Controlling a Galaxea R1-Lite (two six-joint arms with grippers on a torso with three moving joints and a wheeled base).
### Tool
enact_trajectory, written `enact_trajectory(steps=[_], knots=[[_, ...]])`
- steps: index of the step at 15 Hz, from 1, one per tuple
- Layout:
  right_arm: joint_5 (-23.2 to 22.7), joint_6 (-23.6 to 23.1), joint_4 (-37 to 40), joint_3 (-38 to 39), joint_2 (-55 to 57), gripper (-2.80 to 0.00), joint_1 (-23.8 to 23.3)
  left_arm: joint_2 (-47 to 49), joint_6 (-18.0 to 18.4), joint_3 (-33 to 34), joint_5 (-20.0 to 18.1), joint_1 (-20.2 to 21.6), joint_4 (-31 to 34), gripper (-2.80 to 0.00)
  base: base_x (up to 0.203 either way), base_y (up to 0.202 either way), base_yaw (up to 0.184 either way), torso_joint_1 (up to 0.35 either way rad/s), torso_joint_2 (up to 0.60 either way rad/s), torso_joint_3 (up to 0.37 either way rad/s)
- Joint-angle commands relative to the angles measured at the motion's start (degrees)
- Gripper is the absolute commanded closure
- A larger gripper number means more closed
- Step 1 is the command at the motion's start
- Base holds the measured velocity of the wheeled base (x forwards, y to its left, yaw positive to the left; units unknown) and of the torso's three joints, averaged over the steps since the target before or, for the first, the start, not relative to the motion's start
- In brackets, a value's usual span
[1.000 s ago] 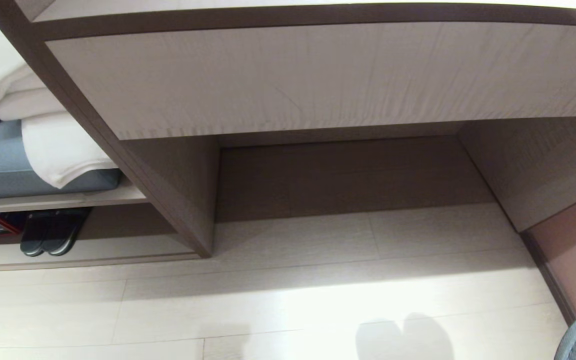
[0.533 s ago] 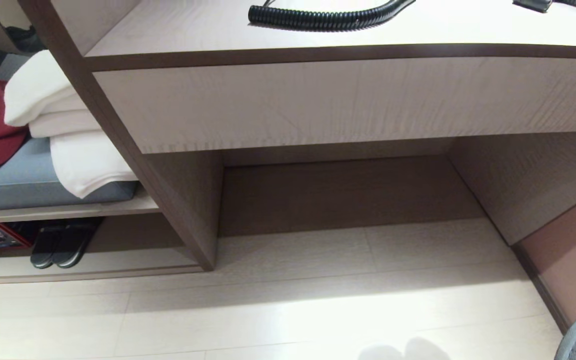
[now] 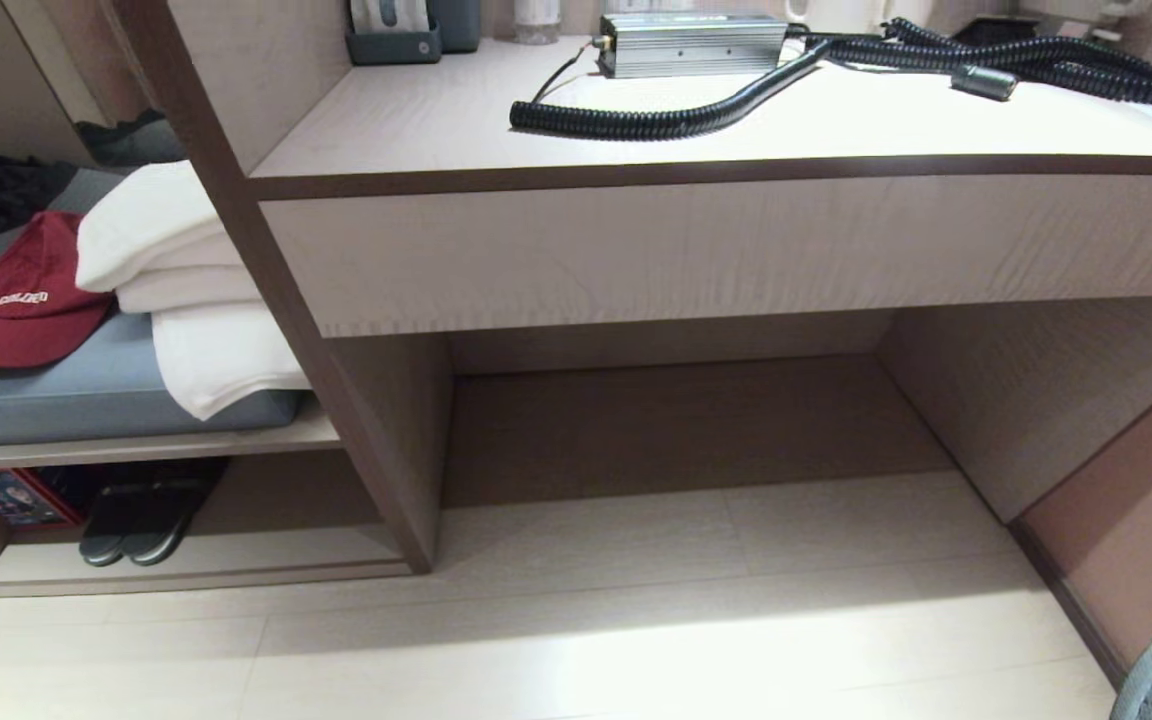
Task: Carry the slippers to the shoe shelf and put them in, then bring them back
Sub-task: Place the slippers into the shoe cabinet
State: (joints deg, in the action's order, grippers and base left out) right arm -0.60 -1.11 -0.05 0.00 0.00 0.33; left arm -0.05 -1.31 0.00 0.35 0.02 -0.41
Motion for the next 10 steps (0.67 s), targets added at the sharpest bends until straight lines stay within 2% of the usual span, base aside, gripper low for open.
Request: enact_trajectory(steps=[1, 10], knots=[[0.0, 0.0, 0.0, 0.0, 0.1, 0.0, 0.0, 0.0, 0.0, 0.0, 0.0, 0.0, 0.0, 0.0, 0.0, 0.0, 0.0, 0.001, 0.0, 0.209], [0.0, 0.0, 0.0, 0.0, 0.1, 0.0, 0.0, 0.0, 0.0, 0.0, 0.0, 0.1, 0.0, 0.0, 0.0, 0.0, 0.0, 0.004, 0.0, 0.205]])
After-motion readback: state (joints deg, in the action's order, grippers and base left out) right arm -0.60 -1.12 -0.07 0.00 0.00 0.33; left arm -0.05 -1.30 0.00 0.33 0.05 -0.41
